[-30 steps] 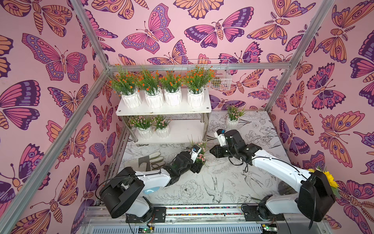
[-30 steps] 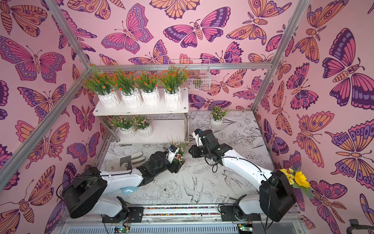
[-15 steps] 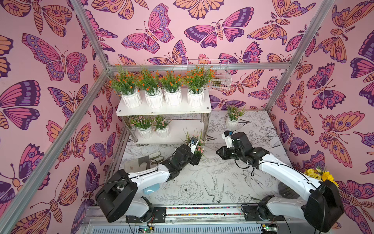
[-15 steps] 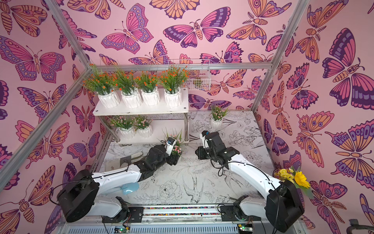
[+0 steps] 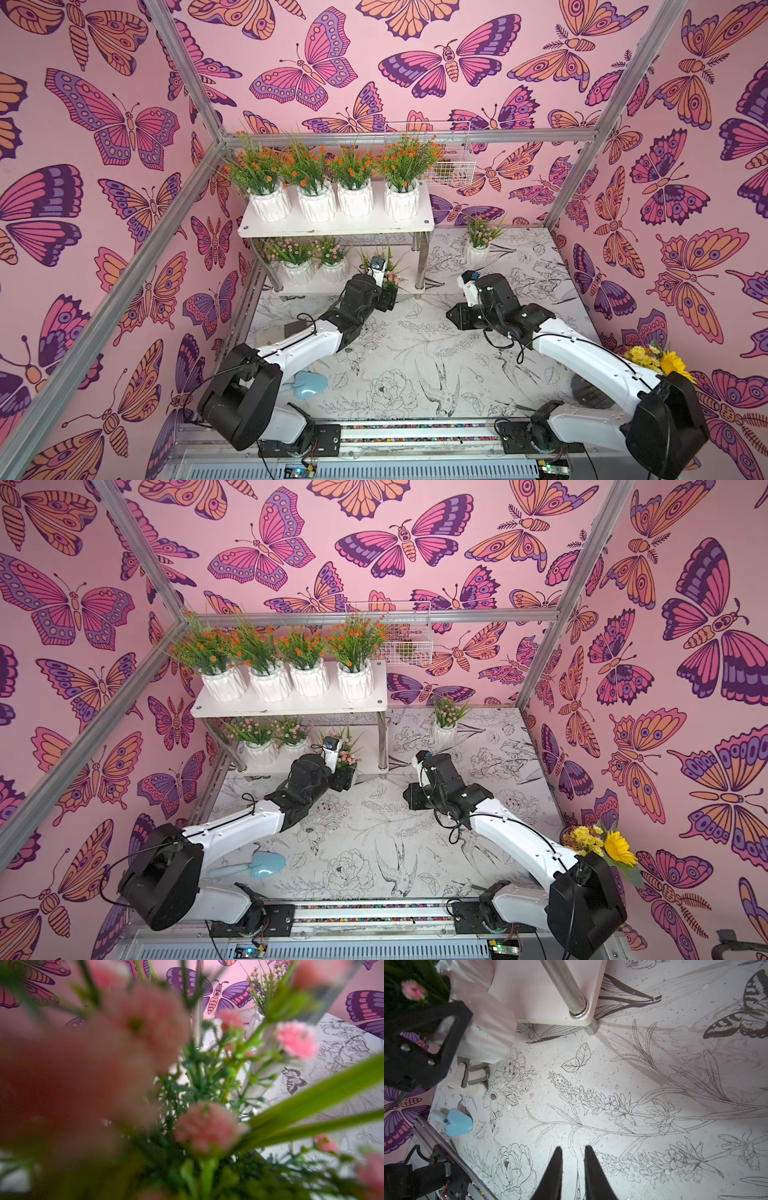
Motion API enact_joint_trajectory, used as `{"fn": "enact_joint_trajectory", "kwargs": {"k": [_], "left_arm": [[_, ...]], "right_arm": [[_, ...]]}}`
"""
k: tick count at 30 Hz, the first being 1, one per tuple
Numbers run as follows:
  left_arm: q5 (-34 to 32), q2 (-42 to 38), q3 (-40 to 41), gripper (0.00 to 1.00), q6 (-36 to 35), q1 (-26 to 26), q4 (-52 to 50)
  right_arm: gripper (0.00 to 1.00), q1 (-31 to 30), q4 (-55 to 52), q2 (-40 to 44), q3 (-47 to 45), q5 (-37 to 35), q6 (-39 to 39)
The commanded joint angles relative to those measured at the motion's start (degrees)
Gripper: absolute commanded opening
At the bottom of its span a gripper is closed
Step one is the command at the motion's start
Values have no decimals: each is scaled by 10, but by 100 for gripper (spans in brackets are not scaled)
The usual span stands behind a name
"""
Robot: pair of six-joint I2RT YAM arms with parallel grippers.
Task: Place the baby's breath potted plants on the rack by color
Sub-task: Place the baby's breath potted plant on the rack.
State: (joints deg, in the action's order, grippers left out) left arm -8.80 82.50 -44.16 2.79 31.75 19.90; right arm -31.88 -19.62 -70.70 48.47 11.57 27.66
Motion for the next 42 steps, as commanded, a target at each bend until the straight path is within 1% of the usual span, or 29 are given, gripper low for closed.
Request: {"fn": "enact_joint_trajectory", "kwargs": {"k": [1, 8, 12, 16, 23, 28, 34, 37, 42], "left_arm": [[18, 21, -32, 67, -2, -27, 64], [12, 81, -62, 67, 5, -66, 110], [7, 116, -87, 67, 7, -79, 127], [4, 150, -113, 67, 8, -86, 133], [-35, 201, -153, 68, -3, -88, 135], [-58, 222, -172, 70, -2, -88, 130], [-83, 235, -186, 76, 0, -89, 111], [-84, 235, -183, 80, 5, -89, 109], [-83, 231, -177, 94, 12, -89, 109]], "right_arm": [[22, 4, -16, 16, -6, -5, -2], [22, 4, -19, 26, -13, -2, 0], [22, 4, -19, 28, -17, 1, 1], [22, 4, -18, 29, -19, 1, 3], [22, 4, -15, 33, -24, 3, 5], [22, 4, -13, 41, -32, 2, 7], [22, 4, -13, 44, -35, 2, 7], [22, 4, -10, 44, -35, 3, 8], [22, 3, -11, 45, -35, 3, 9]]}}
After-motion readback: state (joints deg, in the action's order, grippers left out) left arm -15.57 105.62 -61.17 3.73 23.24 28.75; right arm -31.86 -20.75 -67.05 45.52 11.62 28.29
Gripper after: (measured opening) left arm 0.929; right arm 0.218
